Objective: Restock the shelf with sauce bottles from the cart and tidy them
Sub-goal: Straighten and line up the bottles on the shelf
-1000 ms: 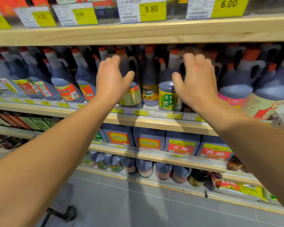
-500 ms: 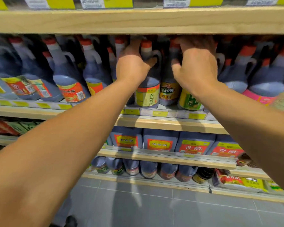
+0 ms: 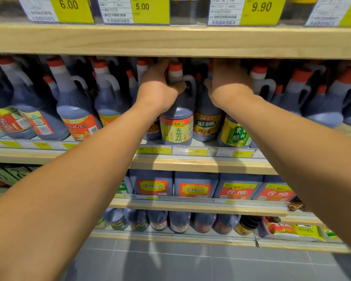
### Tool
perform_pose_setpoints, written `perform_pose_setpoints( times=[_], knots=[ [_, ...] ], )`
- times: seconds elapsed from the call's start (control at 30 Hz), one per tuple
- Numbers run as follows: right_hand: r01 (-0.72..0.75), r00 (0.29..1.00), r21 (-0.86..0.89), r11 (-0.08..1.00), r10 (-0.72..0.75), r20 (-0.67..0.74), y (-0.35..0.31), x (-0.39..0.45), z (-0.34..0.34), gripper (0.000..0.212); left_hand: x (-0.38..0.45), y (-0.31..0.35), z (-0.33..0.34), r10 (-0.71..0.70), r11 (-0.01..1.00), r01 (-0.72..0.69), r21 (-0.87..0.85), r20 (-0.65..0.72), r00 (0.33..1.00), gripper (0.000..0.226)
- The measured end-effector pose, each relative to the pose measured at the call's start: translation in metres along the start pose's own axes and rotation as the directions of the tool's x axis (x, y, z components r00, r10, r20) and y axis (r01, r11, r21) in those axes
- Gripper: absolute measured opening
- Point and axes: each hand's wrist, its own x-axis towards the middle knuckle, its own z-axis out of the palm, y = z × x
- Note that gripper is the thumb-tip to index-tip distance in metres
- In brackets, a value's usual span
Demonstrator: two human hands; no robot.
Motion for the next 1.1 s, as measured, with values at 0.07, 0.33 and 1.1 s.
perform_pose_setpoints(
  times=[0.07,0.33,1.1],
  knots=[
    [-0.004,0.999,0.065,0.998,0.007,-0.033,-0.001,-0.002,0.002,0.038,-0.004,-0.004,-0.001,0.002,0.998,-0.003,-0.055,-0.019,1.0,0.045],
    [0.218,0.974,0.223,0.95,-0.198,-0.108,0.02,-0.014,-0.001,0.035,-0.007,-0.004,-0.008,-0.03,0.991,0.028,-0.132,-0.013,0.999,0.045],
    [0.113,0.984,0.123,0.986,-0.093,-0.155,0.0,-0.052,0.001,0.037,-0.024,-0.008,-0.027,-0.017,0.999,0.017,0.047,0.011,1.0,0.045]
  ],
)
